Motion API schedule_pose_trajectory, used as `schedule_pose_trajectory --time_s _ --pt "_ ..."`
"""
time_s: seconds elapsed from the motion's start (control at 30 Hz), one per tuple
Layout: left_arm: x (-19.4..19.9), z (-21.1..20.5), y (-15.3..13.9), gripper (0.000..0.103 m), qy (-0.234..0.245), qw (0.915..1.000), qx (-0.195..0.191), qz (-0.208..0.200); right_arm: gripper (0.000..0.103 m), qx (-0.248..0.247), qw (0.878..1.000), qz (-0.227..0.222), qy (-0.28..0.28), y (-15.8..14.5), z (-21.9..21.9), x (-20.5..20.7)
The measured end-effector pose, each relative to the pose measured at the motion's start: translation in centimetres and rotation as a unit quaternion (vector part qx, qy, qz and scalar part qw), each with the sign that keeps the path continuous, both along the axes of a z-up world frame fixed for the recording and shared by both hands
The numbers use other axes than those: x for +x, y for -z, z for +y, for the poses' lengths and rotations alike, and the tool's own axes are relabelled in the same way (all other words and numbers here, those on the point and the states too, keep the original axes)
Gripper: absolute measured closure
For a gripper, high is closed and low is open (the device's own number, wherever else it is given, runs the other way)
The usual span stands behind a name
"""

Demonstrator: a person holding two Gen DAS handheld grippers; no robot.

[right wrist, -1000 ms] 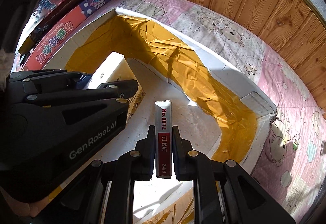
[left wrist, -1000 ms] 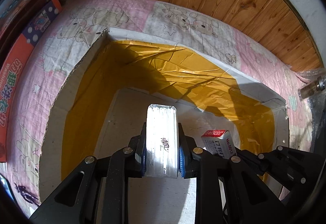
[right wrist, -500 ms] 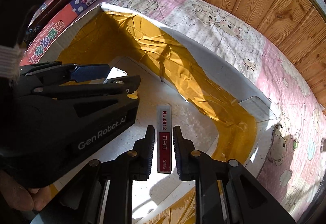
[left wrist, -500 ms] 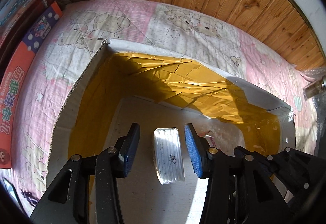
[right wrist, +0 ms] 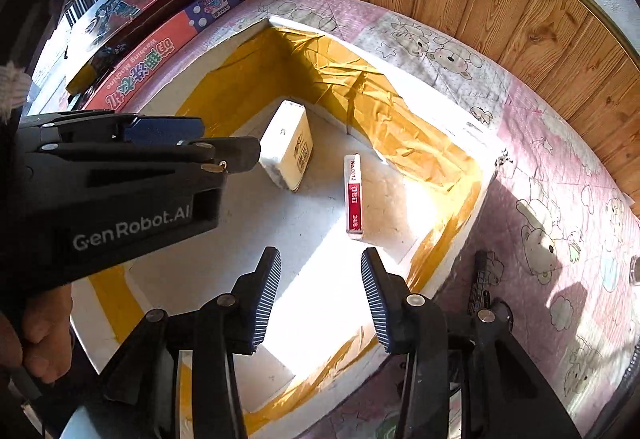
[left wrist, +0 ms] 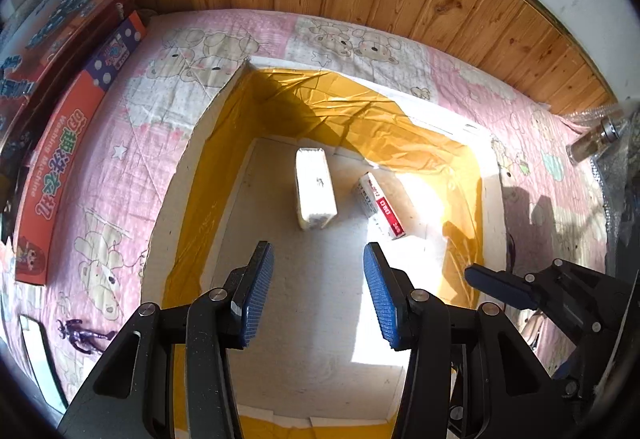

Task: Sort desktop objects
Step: 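Open both tools to drop the tissue pack and red-white box inside, then move both tools back toward the remaining items on the bedspread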

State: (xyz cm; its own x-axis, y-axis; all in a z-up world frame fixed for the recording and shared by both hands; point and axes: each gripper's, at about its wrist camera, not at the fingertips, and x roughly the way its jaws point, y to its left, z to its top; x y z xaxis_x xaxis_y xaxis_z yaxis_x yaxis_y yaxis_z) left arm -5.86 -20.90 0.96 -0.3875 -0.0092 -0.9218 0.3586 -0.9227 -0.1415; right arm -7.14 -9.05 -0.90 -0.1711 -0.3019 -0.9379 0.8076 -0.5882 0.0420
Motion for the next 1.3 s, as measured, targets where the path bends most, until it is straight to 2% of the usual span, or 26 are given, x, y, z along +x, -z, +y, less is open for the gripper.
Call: schedule_pose_trajectory --time_s 0.27,0.47,0.7,0.87,1.07,1.2,1.3 --pt "5.5 4.4 -3.2 0.054 0.028 0.9993 -0.01 0.024 0.056 -0.037 0.999 0.009 -0.007 -2.2 4.2 5.2" --pt "8.5 7.3 -5.1 0.054 0.041 0.9978 -0.017 0.049 0.056 -0.049 0.997 0.053 -0.015 -3.7 6.6 8.9" --pt "12.3 10.4 -6.1 0.054 0.063 0.9949 -0.026 0.074 0.055 -0.073 0.995 0.072 -0.019 -4.3 10.4 12.5" --pt "15.0 13.1 -5.8 0.054 0.084 0.9921 -0.024 0.09 0.054 -0.097 0.993 0.064 -0.006 -3.6 14.4 14.7" --pt "16.3 17.1 -3.8 0.054 0.124 0.9888 -0.009 0.082 0.054 -0.125 0.99 0.045 0.039 -2.1 20.7 16.1" --pt "15.9 19.9 -2.8 0.054 0.157 0.9845 -0.004 0.078 0.053 -0.119 0.989 0.035 0.079 -0.6 25.1 16.0" --pt "15.3 22.0 -1.6 0.054 0.174 0.9823 0.018 0.067 0.053 -0.104 0.987 0.026 0.119 1.0 28.3 15.1"
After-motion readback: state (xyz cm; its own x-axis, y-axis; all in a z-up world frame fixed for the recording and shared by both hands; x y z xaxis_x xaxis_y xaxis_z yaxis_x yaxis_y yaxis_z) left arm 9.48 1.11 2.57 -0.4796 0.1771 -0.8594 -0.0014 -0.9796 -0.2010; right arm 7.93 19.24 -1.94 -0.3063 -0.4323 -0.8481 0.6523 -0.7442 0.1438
